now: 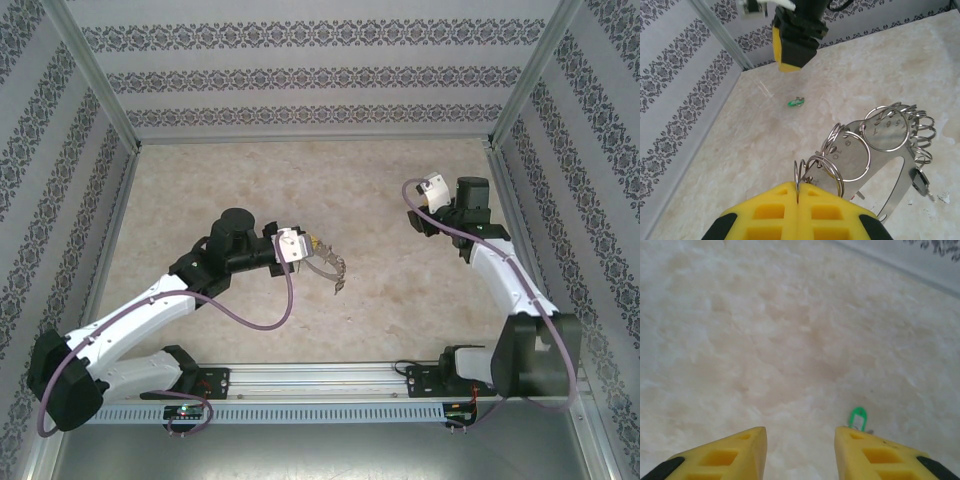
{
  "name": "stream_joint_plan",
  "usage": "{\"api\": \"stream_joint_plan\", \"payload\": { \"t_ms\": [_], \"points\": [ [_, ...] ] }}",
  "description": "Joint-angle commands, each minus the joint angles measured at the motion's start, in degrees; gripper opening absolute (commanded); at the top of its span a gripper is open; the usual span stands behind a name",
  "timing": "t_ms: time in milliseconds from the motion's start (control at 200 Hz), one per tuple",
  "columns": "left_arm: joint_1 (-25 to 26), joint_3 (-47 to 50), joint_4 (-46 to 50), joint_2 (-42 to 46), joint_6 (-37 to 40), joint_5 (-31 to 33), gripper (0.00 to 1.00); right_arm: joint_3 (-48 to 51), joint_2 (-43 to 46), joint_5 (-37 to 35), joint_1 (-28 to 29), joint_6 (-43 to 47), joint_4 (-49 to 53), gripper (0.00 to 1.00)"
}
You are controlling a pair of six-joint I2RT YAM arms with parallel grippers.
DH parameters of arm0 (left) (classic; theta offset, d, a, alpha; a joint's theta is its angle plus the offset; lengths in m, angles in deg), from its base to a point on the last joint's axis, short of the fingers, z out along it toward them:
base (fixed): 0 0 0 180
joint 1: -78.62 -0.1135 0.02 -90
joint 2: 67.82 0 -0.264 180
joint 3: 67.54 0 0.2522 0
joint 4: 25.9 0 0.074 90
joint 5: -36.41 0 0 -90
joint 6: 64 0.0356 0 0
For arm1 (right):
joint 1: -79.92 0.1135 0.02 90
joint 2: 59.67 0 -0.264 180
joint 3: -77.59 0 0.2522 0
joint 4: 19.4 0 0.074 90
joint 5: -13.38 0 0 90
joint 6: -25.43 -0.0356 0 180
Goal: Put the keys on the keyring
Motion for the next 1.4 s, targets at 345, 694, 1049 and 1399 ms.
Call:
{"api": "stream_joint_plan", "payload": {
  "t_ms": [345,694,1049,1399],
  "points": [
    [-0.22,-0.04,6.24,2.95,5.55,-2.67,0.00,-8.50,-20.20,-12.71,-3.29,23.00,1.15,0.38],
    [-0.25,1.37,8.11,5.44,5.28,-4.09,0.00,-19.80,-30.74,0.12,-4.68,34.68,15.58,0.43],
    [-0.35,2.42,7.88,5.56,2.50,-4.36,0.00,-36.56,-40.99,10.67,-8.13,39.01,36.25,0.49],
    [-0.52,4.61,4.48,4.19,0.41,-5.18,0.00,-43.41,-48.13,8.22,-9.27,25.68,40.65,0.36]
  ]
}}
